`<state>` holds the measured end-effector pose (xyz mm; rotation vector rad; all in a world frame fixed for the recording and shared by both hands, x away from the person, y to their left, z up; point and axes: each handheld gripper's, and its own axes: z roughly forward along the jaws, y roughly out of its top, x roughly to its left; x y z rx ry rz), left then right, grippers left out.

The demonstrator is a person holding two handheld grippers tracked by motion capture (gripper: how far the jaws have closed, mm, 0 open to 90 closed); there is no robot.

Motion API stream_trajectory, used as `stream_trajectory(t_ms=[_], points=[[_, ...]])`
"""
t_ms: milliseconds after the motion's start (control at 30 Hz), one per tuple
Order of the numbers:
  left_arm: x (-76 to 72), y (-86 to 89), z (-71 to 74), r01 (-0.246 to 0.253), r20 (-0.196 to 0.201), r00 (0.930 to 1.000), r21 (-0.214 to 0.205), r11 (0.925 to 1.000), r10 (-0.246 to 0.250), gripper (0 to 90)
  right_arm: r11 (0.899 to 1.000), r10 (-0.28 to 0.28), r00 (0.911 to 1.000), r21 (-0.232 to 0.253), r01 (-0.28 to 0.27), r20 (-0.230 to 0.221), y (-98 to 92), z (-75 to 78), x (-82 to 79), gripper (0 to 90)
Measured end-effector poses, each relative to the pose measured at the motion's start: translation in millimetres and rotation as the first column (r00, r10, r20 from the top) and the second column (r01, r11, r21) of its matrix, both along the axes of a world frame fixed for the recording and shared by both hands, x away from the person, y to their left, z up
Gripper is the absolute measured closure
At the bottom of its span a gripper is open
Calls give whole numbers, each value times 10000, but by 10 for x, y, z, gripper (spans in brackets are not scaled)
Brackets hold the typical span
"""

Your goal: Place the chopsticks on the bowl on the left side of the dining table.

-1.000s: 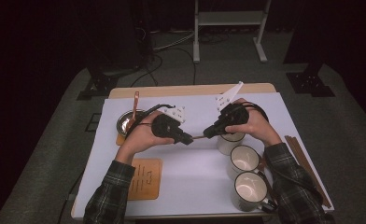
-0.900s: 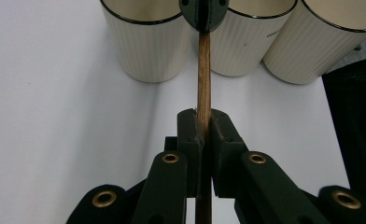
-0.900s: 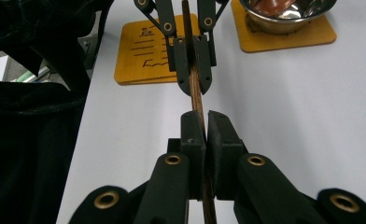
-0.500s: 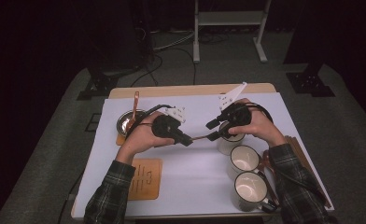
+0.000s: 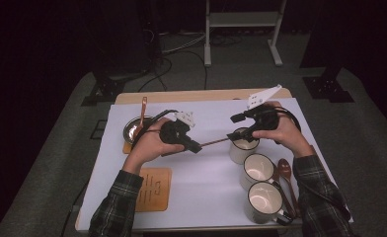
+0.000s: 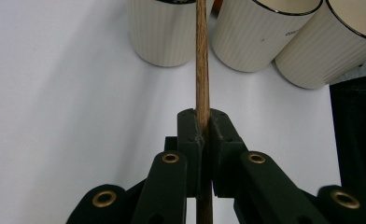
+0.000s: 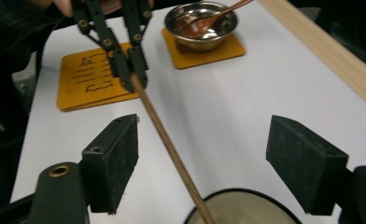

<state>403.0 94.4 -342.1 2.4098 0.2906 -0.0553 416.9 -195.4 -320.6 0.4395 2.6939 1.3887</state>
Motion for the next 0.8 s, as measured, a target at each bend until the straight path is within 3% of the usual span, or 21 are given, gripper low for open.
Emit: stream_trajectory(t_ms=[400,767,800], points=[[33,110,14,-571,27,9984,46,9984,570,842,9905,-1348,9906,304,1340,230,-349,-17,-15,235],[54,203,24,-966,114,9953,44,9953,965,842,9665,-2544,9666,439,2530,305,-620,-65,-39,212],[59,227,27,-1068,118,9942,-28,9943,1068,842,9586,-2819,9589,504,2801,331,-683,-80,-36,210]])
